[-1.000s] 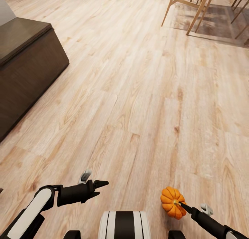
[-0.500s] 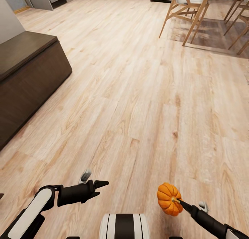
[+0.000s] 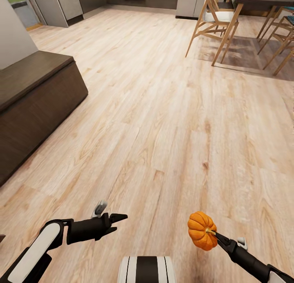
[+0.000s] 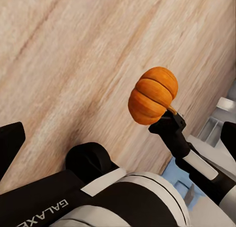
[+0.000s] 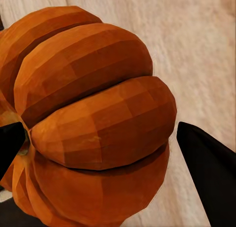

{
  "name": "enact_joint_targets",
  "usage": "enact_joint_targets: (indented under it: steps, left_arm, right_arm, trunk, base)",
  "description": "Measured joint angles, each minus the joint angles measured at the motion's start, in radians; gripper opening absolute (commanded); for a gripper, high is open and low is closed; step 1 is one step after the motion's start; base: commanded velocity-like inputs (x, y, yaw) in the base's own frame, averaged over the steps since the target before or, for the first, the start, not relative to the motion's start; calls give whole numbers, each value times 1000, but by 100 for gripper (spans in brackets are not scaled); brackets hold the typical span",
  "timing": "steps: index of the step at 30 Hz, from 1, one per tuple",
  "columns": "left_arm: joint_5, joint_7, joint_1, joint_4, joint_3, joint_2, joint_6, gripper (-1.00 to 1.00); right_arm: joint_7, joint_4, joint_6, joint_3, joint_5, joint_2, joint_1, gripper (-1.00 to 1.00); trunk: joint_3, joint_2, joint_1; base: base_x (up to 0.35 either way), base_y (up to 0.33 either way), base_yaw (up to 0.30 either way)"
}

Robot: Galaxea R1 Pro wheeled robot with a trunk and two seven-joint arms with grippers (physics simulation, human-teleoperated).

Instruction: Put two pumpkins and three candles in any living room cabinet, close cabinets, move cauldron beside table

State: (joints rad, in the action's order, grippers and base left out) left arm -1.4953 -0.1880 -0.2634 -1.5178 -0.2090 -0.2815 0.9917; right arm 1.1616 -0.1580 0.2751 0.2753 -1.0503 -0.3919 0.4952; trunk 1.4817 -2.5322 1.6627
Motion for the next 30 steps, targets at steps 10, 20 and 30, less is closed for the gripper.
enact_joint_targets:
  steps: [10,20,30]
  left_arm:
    - [-1,-2,0,1,0,2,0,100]
    - [-1,-2,0,1,1,3,0,100]
    - [-27,-2,-1,0,13,-8,0,100]
  right_arm:
    - [-6,1,0,0,0,3,0,-100]
    - [-6,2,0,6,1,2,0,-100]
    - [0,0,2,1,-1,0,0,-100]
  trunk:
    - [-39,2,-4]
    - [-77,5,-9]
    - [-116,7,-13]
  base:
    - [0,0,0]
    - [-96,23,0]
    - [-11,2,0]
